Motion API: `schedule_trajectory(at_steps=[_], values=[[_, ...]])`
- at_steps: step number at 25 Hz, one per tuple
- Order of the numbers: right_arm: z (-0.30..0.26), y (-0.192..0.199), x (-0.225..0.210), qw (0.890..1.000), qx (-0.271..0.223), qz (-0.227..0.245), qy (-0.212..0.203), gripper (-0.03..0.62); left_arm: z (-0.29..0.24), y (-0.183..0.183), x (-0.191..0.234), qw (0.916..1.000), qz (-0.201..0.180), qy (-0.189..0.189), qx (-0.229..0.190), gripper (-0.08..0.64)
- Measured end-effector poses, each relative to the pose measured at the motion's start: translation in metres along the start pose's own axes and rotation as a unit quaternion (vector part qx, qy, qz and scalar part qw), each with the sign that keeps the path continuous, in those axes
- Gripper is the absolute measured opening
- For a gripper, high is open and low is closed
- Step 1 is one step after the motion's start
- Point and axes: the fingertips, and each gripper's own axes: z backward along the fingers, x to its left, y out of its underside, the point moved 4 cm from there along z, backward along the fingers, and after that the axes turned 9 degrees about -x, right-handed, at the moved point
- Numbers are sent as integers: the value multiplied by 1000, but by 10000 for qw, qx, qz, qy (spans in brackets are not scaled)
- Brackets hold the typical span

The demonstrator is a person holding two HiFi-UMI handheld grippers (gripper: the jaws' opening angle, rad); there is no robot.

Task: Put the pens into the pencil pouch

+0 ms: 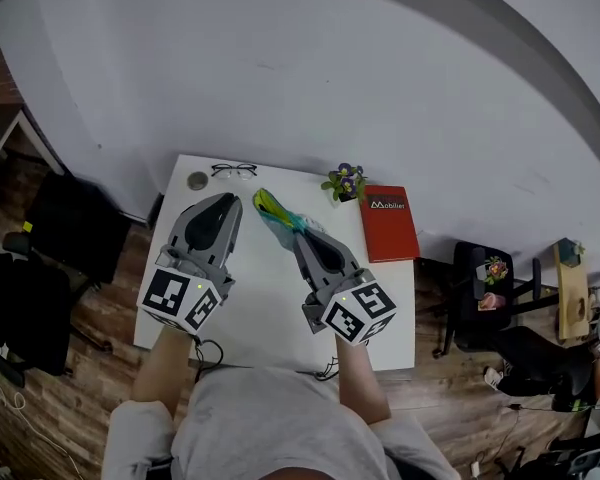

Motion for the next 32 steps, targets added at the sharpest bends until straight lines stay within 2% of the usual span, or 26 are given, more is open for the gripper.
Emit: schedule_trajectory(at_steps=[8,20,32], values=[[10,-20,-9,9957,-64,570,722,36,4,-3,11,9998,-122,-121,58,49],[39,-35,-14,9766,-179,1365,1651,35,7,-2,20,9998,-131,-69,166,49],[67,-45,-8,9563,-525,1620,2378,35,14,0,15,9995,-139,203,211,49]])
